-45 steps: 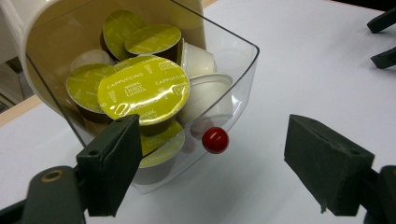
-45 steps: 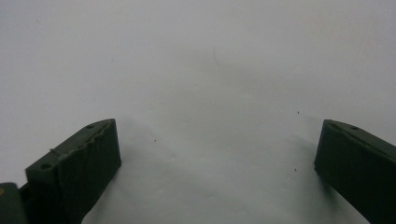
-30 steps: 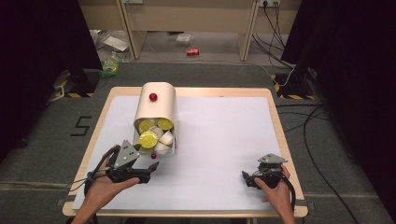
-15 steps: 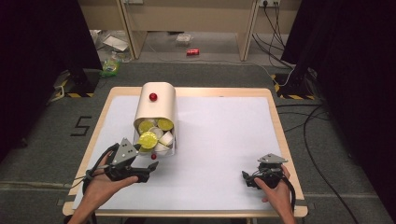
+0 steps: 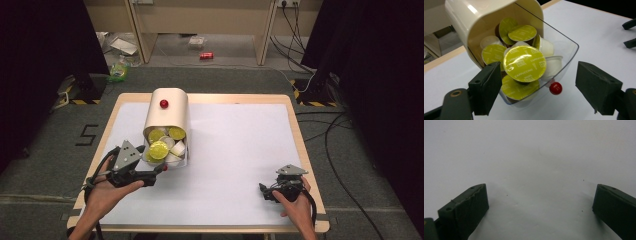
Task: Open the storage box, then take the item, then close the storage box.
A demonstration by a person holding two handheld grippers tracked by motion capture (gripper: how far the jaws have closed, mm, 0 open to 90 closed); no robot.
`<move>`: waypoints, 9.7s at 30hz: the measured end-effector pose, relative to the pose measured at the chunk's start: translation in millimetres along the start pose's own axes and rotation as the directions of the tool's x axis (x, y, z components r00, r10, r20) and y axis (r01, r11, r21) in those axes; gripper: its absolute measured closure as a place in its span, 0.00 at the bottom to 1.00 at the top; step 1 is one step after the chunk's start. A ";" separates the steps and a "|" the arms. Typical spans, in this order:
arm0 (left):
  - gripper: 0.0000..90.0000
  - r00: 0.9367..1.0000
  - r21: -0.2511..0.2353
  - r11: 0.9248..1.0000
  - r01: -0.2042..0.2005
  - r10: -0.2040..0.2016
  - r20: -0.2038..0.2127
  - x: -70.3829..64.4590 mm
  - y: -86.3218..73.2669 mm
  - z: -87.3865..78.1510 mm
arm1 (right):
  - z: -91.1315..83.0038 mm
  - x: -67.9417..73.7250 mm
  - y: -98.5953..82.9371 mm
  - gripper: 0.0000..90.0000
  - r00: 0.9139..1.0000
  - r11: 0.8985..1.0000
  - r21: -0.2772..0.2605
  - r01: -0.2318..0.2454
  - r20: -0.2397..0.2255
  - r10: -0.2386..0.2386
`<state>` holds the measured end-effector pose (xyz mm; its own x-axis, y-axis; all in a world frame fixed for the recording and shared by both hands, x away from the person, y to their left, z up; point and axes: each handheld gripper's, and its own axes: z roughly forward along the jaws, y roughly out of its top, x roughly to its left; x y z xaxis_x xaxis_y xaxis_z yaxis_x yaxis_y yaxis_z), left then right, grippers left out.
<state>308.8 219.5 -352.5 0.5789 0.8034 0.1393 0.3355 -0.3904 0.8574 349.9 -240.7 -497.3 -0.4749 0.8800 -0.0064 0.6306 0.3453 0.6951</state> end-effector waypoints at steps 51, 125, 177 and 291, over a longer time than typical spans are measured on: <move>0.44 1.000 0.048 0.999 0.011 -0.009 -0.027 13.6 7.4 36.3 | 0.0 0.1 0.0 0.01 1.000 1.000 0.001 0.001 0.001 -0.001; 0.44 0.945 -0.036 0.963 0.266 -0.268 -0.188 92.2 -118.7 35.6 | 0.1 0.3 0.0 0.01 1.000 1.000 0.000 0.000 0.002 0.000; 0.20 0.952 0.069 0.962 0.263 -0.247 -0.180 88.3 -148.7 63.9 | 0.1 0.0 0.1 0.01 1.000 1.000 -0.001 0.004 0.002 -0.004; 0.09 0.970 0.006 0.983 0.186 -0.183 -0.162 31.2 -66.9 32.2 | 0.0 0.5 0.0 0.01 1.000 1.000 0.000 0.001 0.003 -0.001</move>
<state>328.4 256.2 -421.5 0.3797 0.9232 0.0589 0.4421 -0.2371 0.8651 349.6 -240.2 -497.3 -0.4733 0.8808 -0.0094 0.6302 0.3461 0.6950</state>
